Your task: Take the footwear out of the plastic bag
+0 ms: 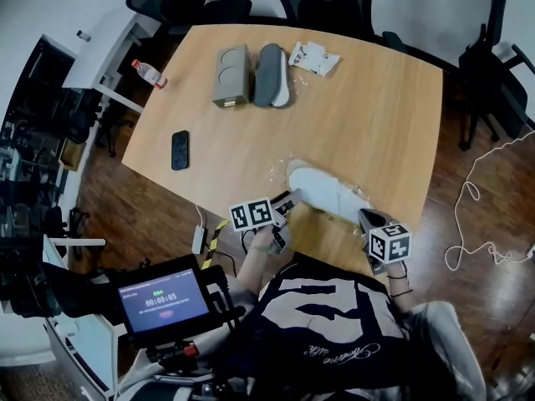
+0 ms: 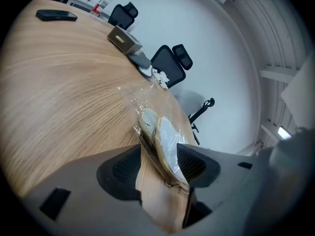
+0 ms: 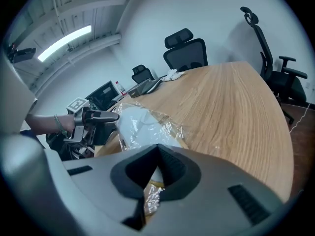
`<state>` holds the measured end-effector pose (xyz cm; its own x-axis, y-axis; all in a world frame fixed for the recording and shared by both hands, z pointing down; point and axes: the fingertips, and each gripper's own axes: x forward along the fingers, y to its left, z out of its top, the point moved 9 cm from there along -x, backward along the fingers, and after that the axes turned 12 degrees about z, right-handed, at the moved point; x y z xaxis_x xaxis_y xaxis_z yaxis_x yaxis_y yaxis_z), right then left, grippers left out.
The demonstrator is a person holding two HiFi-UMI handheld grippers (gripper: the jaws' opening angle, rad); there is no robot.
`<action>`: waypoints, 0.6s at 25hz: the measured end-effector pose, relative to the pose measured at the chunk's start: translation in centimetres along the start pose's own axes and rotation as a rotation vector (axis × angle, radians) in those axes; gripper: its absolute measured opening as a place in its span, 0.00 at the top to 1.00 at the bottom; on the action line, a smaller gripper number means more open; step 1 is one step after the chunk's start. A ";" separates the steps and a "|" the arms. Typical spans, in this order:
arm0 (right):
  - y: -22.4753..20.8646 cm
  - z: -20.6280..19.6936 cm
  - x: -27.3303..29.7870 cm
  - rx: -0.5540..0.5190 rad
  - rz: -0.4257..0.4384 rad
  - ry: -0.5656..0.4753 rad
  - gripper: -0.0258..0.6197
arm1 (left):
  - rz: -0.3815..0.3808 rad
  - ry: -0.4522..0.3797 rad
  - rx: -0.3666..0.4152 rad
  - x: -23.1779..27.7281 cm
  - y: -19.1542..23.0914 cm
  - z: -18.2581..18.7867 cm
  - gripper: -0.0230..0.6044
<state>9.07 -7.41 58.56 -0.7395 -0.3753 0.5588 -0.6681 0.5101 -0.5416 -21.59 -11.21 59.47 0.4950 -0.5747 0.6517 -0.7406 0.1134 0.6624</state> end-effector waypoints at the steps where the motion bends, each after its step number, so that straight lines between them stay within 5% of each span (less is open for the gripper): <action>1: -0.2 -0.2 -0.2 0.001 0.004 -0.002 0.97 | -0.005 0.017 0.000 0.4 -0.1 0.0 0.61; 7: -0.3 -0.7 -0.2 -0.004 0.013 -0.004 0.97 | -0.041 0.086 -0.021 2.8 -1.0 0.6 0.62; 10: 0.1 -0.4 -0.8 -0.008 0.024 -0.028 0.97 | -0.015 0.111 -0.031 2.9 -1.0 0.9 0.73; 15: -1.3 -1.1 -5.5 0.025 -0.008 -0.139 0.97 | -0.031 0.082 -0.105 2.8 -0.4 0.7 0.77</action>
<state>14.08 -5.15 56.84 -0.7373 -0.4838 0.4715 -0.6745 0.4882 -0.5539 -20.25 -13.42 60.80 0.5551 -0.5119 0.6556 -0.6752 0.1831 0.7146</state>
